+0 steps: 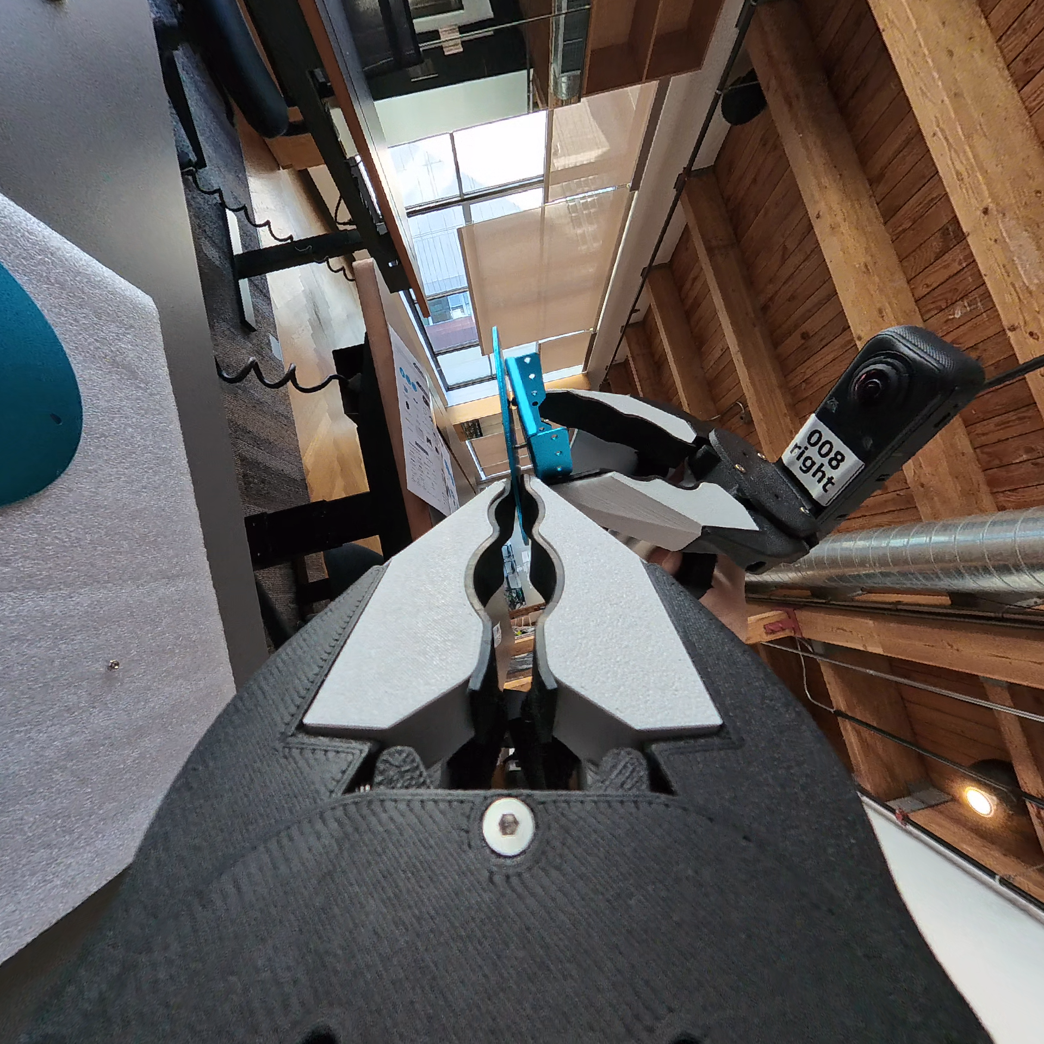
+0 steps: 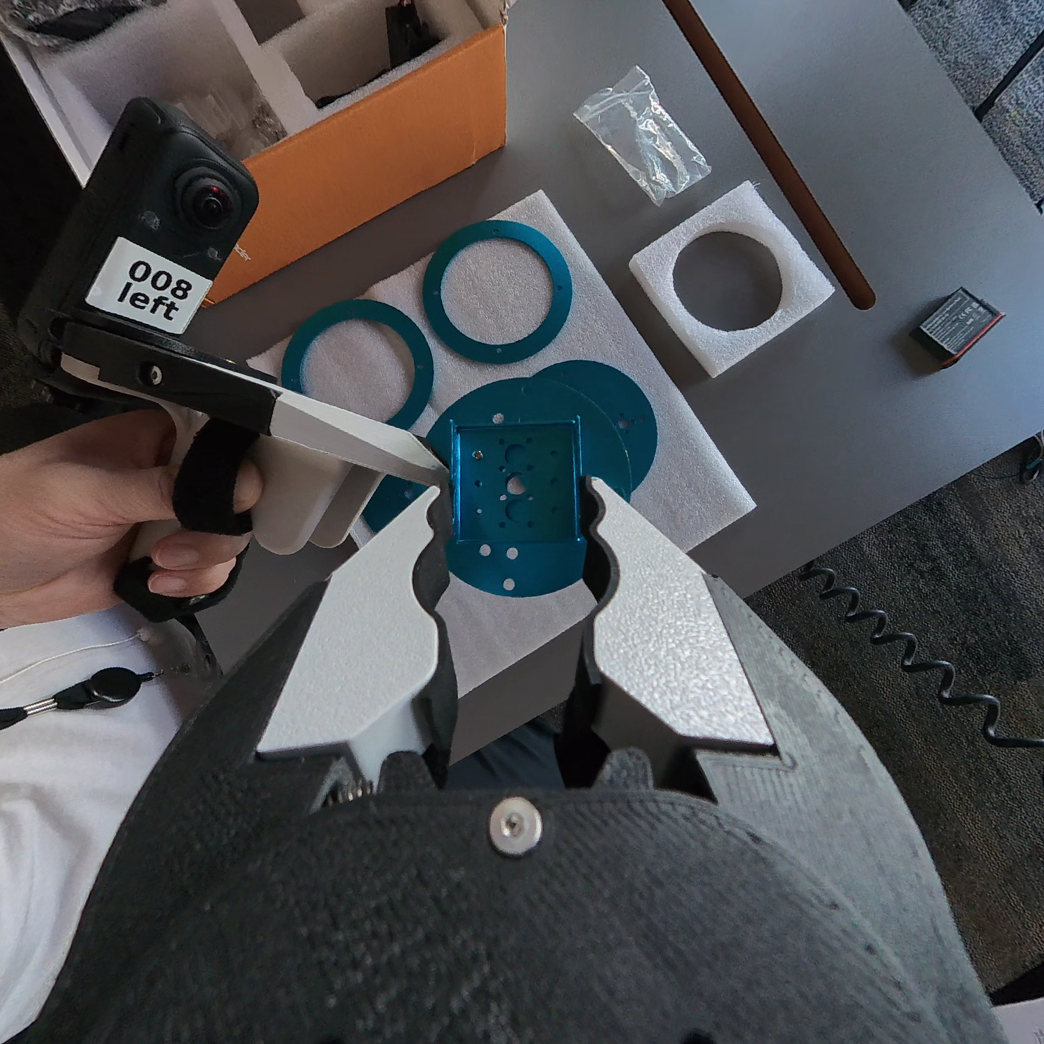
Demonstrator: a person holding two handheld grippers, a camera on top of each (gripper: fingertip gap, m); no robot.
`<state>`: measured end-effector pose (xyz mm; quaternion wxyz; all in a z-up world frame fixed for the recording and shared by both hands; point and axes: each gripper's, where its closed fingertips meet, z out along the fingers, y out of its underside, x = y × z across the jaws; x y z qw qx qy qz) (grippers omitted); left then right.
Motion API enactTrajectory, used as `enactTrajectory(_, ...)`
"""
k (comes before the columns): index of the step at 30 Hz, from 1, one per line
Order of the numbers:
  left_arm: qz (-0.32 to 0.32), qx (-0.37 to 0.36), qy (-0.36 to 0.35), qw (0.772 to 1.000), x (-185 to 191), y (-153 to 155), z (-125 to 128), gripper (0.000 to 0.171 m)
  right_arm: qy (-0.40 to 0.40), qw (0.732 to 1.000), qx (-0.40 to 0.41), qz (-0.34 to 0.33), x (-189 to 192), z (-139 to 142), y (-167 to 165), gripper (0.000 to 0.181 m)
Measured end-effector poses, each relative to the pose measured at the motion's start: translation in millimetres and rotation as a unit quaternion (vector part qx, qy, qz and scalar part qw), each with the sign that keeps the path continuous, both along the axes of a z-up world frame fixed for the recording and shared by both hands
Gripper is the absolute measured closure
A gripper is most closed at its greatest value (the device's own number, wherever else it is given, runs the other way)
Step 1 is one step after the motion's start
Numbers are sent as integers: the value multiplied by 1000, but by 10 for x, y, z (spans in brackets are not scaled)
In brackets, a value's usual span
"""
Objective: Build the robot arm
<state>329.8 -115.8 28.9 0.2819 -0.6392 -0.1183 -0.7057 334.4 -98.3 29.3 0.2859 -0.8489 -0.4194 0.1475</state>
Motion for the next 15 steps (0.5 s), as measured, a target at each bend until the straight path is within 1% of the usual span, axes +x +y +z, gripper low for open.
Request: enactTrajectory(15, 1, -1, -3, 1000, 5, -1, 5, 171, 3, 1000, -3, -7, 17, 11, 11, 137)
